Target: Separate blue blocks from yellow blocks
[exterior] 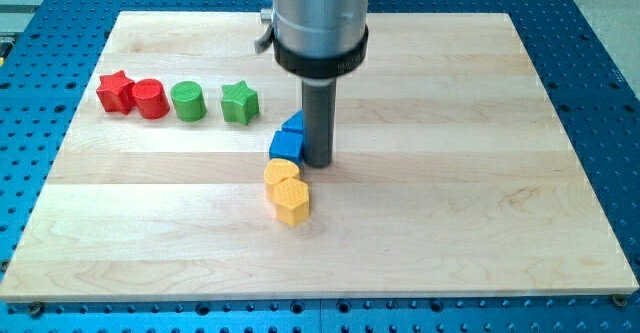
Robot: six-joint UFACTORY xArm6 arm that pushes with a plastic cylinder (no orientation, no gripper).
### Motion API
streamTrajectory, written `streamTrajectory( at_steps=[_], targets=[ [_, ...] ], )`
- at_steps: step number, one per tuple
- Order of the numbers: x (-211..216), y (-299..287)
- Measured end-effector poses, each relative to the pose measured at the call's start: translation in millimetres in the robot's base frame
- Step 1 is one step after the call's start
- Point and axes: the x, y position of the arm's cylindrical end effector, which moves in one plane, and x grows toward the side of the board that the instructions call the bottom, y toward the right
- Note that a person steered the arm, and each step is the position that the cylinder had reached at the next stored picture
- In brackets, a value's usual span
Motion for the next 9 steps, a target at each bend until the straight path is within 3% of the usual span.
streamTrajectory(
  at_steps=[3,4,5,7,8,9],
  targets=[
    [146,-6],
    [127,-18],
    [47,-46],
    [-22,-51],
    [-39,-43],
    [-93,-17]
  ],
)
